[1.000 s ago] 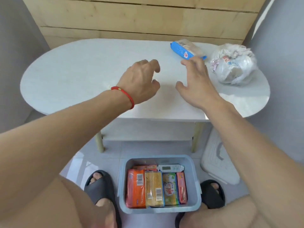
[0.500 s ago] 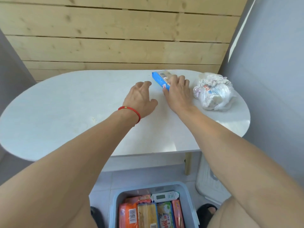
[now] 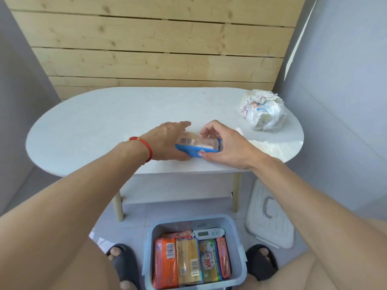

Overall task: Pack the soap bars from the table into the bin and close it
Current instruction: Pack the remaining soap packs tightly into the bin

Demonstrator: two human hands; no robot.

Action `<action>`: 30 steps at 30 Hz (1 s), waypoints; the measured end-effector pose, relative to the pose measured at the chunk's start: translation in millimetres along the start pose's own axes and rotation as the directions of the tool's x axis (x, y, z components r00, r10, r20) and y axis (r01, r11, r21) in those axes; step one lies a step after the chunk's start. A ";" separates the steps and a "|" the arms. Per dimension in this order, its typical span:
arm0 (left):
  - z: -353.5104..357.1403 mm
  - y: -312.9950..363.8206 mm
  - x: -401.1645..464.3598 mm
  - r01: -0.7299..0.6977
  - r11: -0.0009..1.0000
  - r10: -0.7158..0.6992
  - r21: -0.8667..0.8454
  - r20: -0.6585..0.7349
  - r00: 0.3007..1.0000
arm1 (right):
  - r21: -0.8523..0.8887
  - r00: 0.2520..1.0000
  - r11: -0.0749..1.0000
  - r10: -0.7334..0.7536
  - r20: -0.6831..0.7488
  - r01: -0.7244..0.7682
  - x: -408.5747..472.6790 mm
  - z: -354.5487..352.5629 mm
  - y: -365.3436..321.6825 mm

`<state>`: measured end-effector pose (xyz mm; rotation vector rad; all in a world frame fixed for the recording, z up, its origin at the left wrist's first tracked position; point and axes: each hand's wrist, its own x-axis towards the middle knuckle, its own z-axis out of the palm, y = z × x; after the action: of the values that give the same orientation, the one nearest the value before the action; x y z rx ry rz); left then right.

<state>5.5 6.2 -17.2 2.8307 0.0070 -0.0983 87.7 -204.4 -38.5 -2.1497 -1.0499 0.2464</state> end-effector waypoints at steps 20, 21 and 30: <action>155.7 -12.8 -129.1 -0.208 0.971 0.187 0.116 0.168 0.968 | -0.560 0.914 0.827 0.190 0.359 0.047 -108.6 155.3 9.8; 159.8 -21.7 -129.7 -0.119 0.986 0.101 0.114 0.156 0.983 | -0.583 0.921 0.811 0.194 0.337 0.043 -110.4 166.1 17.2; 184.9 -51.1 -137.7 0.180 0.976 -0.204 0.125 0.214 0.955 | -0.550 0.955 0.831 0.090 0.284 0.085 -120.2 242.7 43.3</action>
<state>-145.1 -0.6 -199.0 2.8979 0.2340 -0.4765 -73.9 -185.2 -259.3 -2.6986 -1.4302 0.3003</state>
